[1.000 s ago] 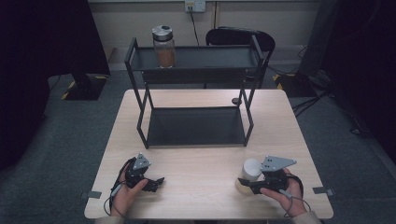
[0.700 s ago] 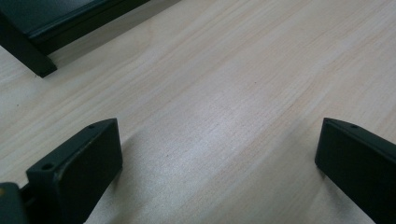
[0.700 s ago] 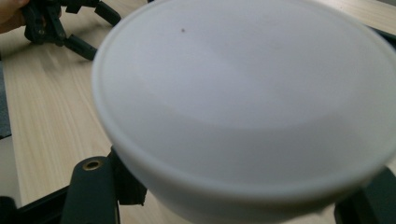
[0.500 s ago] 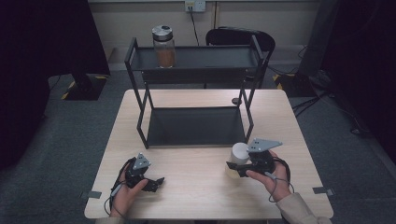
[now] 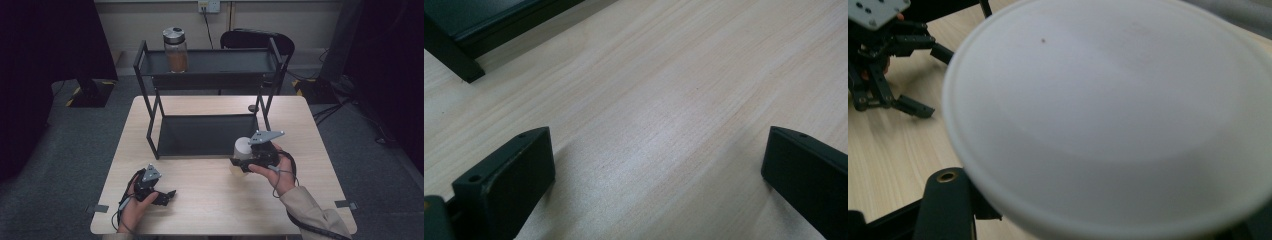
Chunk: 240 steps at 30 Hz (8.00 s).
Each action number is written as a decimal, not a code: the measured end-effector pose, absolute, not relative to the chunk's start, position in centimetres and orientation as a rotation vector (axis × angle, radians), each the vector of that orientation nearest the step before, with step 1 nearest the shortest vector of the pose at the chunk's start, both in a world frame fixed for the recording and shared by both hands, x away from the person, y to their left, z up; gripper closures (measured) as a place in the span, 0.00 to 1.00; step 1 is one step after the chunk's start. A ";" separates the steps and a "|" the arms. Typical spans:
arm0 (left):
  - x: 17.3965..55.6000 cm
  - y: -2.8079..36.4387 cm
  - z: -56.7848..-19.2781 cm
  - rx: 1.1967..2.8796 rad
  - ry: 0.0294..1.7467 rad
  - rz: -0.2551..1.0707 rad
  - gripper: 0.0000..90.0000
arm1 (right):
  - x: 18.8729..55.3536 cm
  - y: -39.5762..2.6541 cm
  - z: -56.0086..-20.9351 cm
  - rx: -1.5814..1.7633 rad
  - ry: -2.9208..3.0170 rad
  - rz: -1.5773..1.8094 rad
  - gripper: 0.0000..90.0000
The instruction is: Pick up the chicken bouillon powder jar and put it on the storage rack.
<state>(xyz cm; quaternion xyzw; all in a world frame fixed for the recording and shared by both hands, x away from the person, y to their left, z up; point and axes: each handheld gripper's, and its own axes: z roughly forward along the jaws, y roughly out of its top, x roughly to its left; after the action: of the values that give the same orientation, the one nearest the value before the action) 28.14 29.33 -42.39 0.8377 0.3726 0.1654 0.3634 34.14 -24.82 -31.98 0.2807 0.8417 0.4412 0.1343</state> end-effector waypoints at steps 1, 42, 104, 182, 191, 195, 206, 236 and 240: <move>28.1 29.3 -42.4 2.155 0.959 0.426 0.00 | 34.4 -24.6 -31.7 0.818 2.439 1.280 0.37; 28.2 29.3 -42.4 2.157 0.960 0.424 0.00 | 41.2 -19.6 -17.9 0.696 2.471 1.217 0.37; 28.2 29.3 -42.4 2.158 0.959 0.424 0.00 | 49.6 -12.9 -4.0 0.827 2.390 1.108 0.37; 28.2 29.3 -42.4 2.157 0.959 0.424 0.00 | 39.9 -18.1 -11.1 0.885 2.212 1.341 0.02; 28.1 29.3 -42.4 2.156 0.961 0.424 0.00 | 38.9 -18.4 -12.3 0.859 2.210 1.382 0.02; 28.2 29.3 -42.4 2.157 0.960 0.424 0.00 | 38.6 -18.3 -12.8 0.850 2.223 1.390 0.02; 28.1 29.3 -42.4 2.155 0.961 0.425 0.00 | 37.8 -18.3 -15.0 0.808 2.251 1.436 0.02; 28.1 29.3 -42.4 2.155 0.961 0.424 0.00 | 36.8 -18.4 -21.3 0.784 2.299 1.458 0.01; 28.1 29.3 -42.4 2.155 0.961 0.424 0.00 | 36.7 -18.4 -22.0 0.785 2.302 1.460 0.01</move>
<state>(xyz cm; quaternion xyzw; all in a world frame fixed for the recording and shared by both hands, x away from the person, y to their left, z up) 28.15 29.32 -42.38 0.8375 0.3733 0.1649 0.3635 36.71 -18.44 -22.03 0.2734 0.8021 0.5087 0.1522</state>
